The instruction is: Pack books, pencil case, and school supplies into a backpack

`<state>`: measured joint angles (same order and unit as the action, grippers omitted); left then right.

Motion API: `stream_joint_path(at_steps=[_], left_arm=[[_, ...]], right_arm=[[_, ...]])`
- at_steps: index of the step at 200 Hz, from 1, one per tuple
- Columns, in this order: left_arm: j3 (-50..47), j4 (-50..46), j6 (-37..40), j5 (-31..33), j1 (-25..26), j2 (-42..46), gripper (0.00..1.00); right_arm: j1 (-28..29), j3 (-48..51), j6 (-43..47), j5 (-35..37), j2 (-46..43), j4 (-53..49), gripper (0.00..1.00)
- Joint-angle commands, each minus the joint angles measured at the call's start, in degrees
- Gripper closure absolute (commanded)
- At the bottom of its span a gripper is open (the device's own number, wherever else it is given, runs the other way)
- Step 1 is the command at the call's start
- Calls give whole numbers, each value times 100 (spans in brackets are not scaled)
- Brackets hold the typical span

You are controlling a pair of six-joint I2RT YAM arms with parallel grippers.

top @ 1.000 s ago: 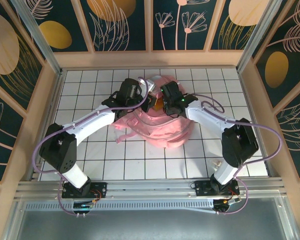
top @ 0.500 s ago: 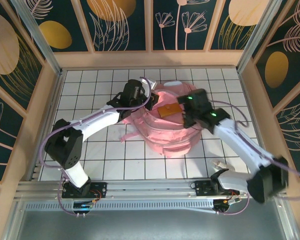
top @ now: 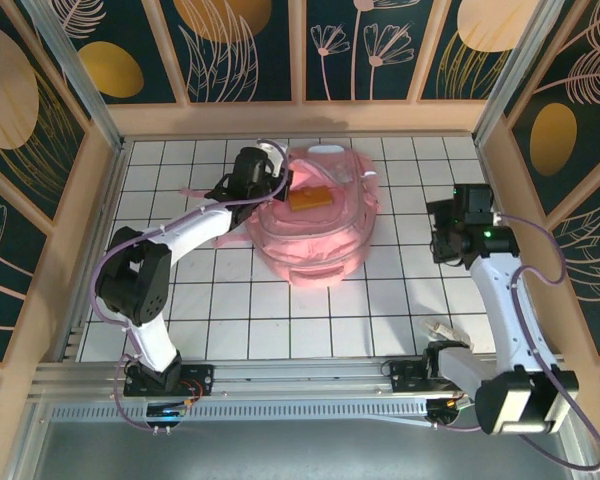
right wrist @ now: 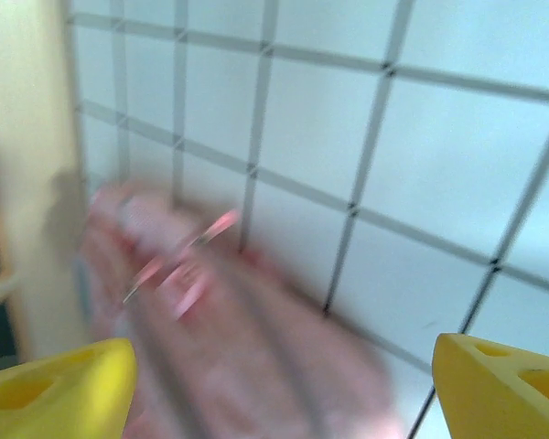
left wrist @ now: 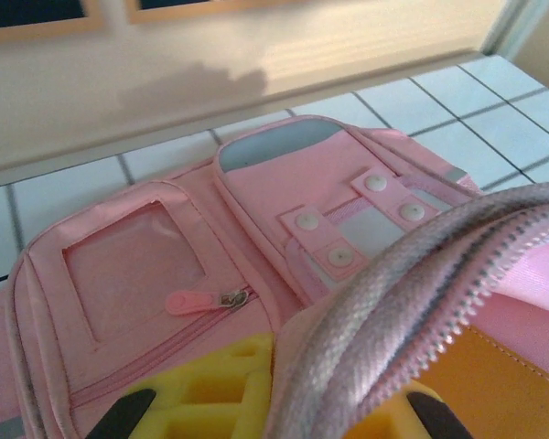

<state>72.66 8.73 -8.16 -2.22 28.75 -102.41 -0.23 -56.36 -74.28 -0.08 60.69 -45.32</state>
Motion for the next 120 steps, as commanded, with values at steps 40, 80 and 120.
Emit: stream_joint_path(at_steps=[40, 80, 120], left_arm=[[-267, 40, -390, 715, -337, 886, 100], [-103, -369, -292, 462, -338, 848, 100], [10, -670, -89, 477, -335, 874, 100]], right_arm=[[-1072, 1140, -953, 1238, 31, -1189, 1], [-2030, 2063, -971, 694, 82, -664, 1], [-2221, 2476, -1060, 529, 142, -582, 1]])
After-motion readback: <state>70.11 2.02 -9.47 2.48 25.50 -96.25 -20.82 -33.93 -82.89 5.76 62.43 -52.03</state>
